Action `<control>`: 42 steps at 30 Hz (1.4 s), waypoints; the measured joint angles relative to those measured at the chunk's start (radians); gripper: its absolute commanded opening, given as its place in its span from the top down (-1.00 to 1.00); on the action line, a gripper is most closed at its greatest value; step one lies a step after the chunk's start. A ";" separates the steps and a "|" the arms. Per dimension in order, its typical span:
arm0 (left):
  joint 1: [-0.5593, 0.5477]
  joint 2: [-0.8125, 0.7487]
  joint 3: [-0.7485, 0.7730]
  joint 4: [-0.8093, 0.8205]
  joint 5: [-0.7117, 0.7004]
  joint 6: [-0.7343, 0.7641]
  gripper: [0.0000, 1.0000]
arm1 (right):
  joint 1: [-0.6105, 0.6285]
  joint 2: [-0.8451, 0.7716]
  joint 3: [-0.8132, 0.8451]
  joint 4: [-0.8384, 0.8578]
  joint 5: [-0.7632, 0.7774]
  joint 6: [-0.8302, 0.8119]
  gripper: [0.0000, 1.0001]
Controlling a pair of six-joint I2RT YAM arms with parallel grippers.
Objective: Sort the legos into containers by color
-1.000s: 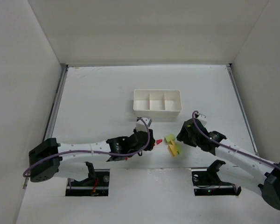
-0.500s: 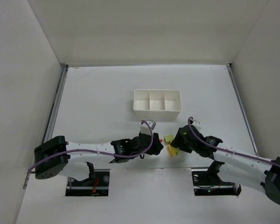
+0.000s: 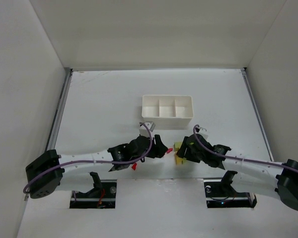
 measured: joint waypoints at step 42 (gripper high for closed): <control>-0.001 -0.096 -0.085 -0.008 0.181 0.011 0.03 | -0.095 0.334 0.240 0.072 0.054 -0.275 -0.40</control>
